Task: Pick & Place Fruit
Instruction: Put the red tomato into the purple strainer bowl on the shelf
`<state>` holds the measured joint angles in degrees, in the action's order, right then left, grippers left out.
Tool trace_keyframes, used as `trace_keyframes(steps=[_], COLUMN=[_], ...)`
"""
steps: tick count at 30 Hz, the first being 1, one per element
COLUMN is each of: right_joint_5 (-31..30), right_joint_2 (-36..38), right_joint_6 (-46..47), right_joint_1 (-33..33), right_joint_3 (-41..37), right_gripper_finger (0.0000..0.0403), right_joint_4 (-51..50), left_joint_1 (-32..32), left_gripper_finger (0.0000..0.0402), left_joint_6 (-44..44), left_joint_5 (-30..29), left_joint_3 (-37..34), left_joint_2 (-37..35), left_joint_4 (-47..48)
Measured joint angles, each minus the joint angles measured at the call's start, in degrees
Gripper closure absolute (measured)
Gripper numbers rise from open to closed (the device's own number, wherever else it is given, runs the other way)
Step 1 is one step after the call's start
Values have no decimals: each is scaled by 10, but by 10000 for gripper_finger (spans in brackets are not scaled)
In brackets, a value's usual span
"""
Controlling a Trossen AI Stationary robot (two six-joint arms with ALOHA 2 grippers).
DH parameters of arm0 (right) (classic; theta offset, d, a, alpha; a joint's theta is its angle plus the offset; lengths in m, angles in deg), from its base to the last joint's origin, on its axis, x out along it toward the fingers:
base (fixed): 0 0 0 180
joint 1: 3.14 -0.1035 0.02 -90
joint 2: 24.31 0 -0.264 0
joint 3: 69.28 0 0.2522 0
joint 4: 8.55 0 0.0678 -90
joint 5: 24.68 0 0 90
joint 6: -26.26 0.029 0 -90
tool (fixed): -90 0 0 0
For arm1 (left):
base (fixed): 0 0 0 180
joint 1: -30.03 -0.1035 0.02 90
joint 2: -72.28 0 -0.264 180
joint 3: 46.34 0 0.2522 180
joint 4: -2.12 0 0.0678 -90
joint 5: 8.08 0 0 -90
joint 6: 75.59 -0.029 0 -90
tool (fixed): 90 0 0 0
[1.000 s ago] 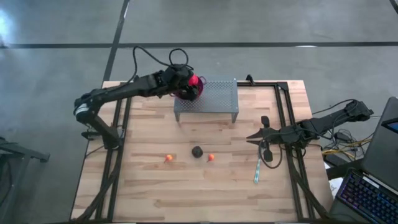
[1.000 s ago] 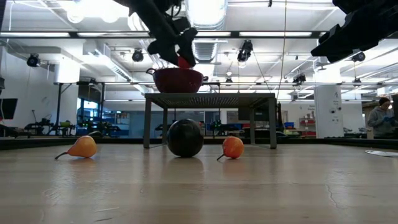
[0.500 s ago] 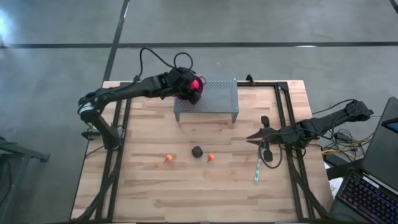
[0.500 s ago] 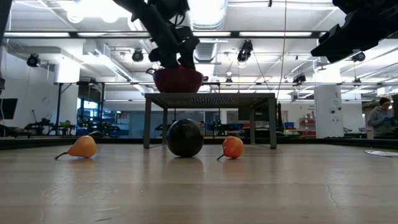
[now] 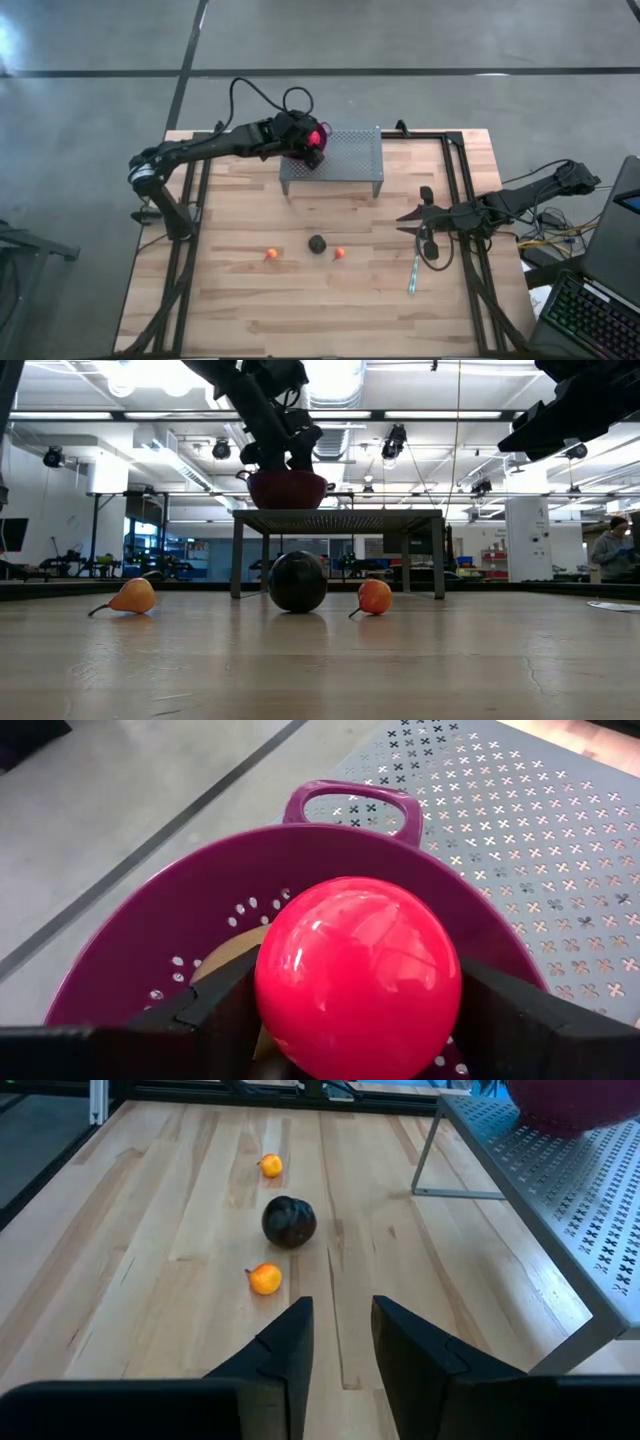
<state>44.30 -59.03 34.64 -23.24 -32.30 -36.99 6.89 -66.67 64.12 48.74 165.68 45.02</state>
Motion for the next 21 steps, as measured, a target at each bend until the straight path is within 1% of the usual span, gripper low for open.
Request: trace_keyframes(steps=[14, 21], right_joint_5=[0, 0], right_joint_2=[0, 0], right_joint_6=[0, 1], right_joint_1=[0, 0], right_joint_3=[0, 0], right_gripper_finger=[265, 248], right_joint_4=[0, 0], left_joint_1=[0, 0], left_gripper_finger=[120, 83], left_joint_6=[-1, 4], left_joint_5=[3, 4], left_joint_3=[0, 0], left_joint_2=[0, 0], left_joint_4=[2, 4])
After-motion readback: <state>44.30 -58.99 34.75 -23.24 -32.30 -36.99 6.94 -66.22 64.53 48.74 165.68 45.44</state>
